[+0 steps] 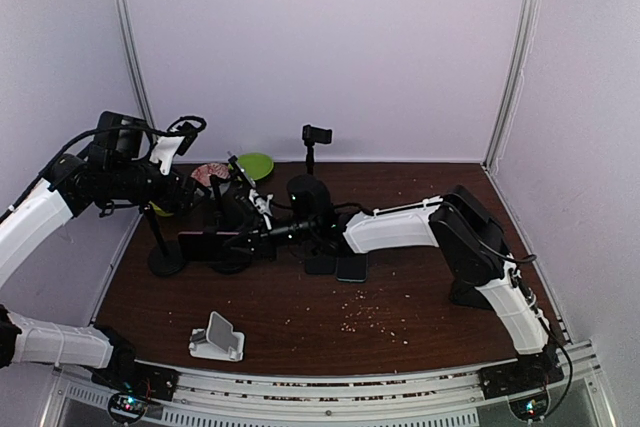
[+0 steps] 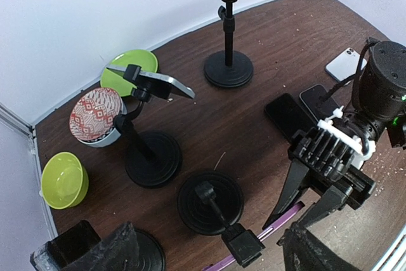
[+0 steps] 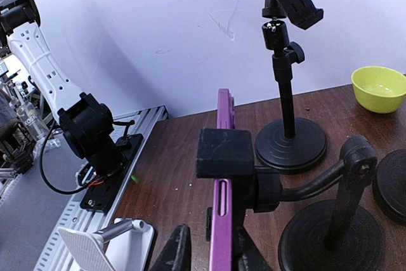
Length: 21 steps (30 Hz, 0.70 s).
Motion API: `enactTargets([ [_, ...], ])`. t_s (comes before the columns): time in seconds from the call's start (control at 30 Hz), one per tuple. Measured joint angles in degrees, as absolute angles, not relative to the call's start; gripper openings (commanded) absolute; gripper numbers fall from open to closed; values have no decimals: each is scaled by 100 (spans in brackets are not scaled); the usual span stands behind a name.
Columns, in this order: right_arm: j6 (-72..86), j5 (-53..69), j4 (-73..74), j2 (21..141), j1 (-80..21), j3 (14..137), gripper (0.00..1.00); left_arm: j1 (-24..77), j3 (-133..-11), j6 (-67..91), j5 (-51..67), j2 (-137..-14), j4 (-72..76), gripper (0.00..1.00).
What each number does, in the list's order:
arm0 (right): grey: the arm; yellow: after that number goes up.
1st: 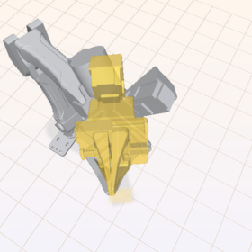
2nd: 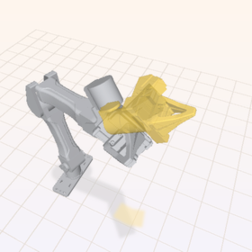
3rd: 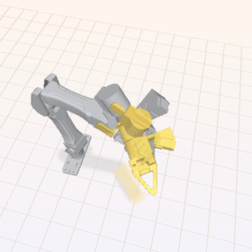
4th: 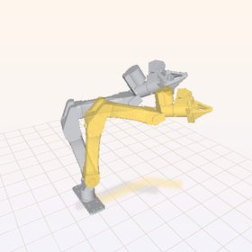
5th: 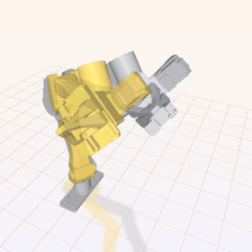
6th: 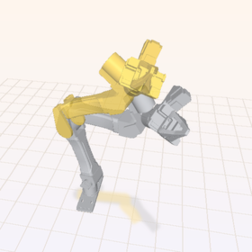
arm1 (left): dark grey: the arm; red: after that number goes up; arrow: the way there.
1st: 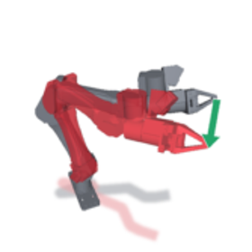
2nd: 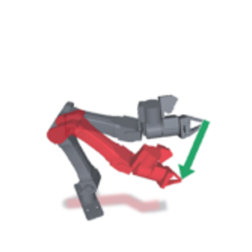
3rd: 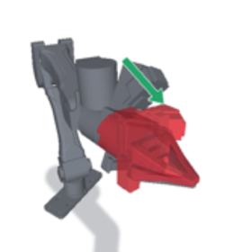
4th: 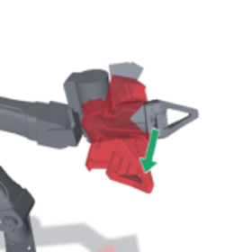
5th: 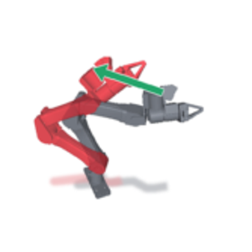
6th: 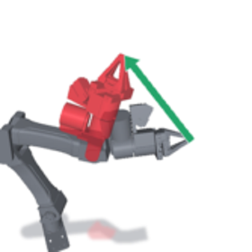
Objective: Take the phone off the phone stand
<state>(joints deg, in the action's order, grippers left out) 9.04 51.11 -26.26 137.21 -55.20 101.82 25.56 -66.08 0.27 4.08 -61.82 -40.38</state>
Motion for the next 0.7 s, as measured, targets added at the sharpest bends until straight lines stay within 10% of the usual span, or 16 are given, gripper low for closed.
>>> enactTargets([
  [0.7, 1079, 4941, -3063, 12685, -5527, 8589, 0, 2554, -7002, -209, 1334, -6410, -4136, 82],
])
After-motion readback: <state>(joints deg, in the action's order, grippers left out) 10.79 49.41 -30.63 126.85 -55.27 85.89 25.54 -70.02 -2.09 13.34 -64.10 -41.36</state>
